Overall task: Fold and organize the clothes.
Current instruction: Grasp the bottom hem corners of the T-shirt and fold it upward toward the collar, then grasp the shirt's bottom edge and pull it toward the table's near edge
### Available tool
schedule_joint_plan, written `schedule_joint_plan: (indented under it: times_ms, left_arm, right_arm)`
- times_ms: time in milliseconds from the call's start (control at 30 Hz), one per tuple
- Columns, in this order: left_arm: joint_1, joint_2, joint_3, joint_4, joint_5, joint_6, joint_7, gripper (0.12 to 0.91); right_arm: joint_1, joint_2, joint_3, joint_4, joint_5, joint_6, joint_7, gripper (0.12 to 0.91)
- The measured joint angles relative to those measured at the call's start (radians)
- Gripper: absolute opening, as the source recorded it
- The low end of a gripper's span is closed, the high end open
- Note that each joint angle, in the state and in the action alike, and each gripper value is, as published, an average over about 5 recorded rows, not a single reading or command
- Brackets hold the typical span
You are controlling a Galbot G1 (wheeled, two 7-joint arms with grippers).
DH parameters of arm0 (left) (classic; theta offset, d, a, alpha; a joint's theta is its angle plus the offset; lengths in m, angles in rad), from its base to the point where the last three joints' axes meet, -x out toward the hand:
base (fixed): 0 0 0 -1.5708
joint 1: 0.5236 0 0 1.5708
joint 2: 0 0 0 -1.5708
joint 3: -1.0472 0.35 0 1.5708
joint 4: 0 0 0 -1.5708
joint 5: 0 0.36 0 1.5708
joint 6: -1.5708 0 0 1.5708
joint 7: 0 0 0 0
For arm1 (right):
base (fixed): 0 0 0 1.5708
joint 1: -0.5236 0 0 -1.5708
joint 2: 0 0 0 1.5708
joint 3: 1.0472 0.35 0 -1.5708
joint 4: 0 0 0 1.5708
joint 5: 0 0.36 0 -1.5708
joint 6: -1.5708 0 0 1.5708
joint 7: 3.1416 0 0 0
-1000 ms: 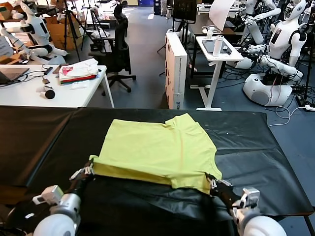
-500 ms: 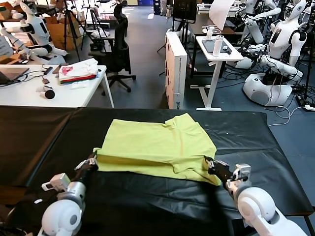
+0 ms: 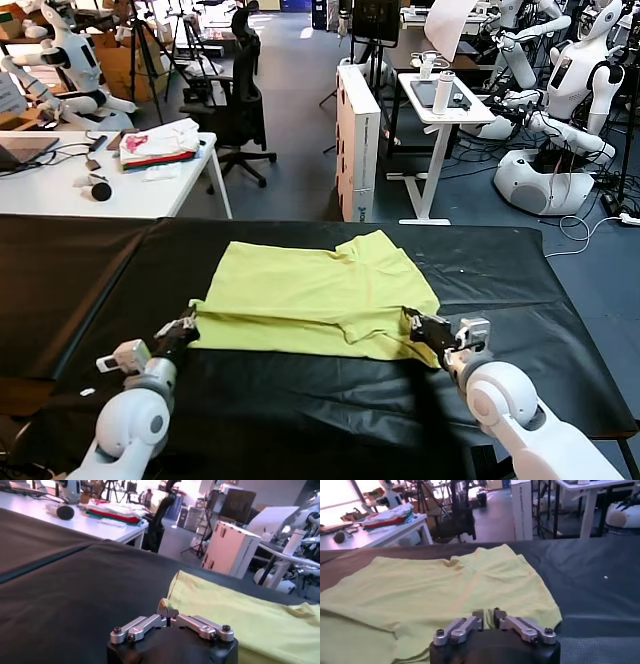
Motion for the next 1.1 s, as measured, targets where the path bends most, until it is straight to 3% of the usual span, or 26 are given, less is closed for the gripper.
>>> schedule_joint_plan:
  times_ms: [100, 200, 300, 733, 933, 1033, 1100]
  left_arm:
    - [0.013, 0.007, -0.004, -0.017, 0.0, 0.008, -0.01, 0.732]
    - [0.043, 0.013, -0.005, -0.052, -0.002, 0.021, -0.021, 0.864]
    - [0.088, 0.01, 0.0, -0.099, 0.011, 0.028, -0.02, 0.901]
    - [0.186, -0.019, -0.006, -0.136, 0.047, 0.033, -0.01, 0.907]
    - [0.183, -0.021, -0.007, -0.115, 0.043, 0.029, -0.005, 0.894]
    - [0.181, -0.022, -0.006, -0.106, 0.041, 0.026, 0.002, 0.834]
    - [0.181, -0.021, -0.006, -0.104, 0.04, 0.024, 0.007, 0.753]
  right_arm:
    - [-0.045, -0.037, 0.033, 0.041, 0.002, -0.011, 0.002, 0.869]
    - [-0.1, -0.078, 0.071, 0.084, 0.0, -0.02, 0.002, 0.902]
    - [-0.155, -0.106, 0.102, 0.12, -0.004, -0.031, 0.002, 0.906]
    - [-0.256, -0.122, 0.126, 0.145, -0.021, -0.051, 0.0, 0.893]
    - [-0.279, -0.118, 0.124, 0.141, -0.026, -0.05, -0.001, 0.758]
    - [-0.284, -0.118, 0.126, 0.143, -0.026, -0.047, -0.002, 0.64]
    - [-0.285, -0.119, 0.127, 0.144, -0.026, -0.045, -0.002, 0.523]
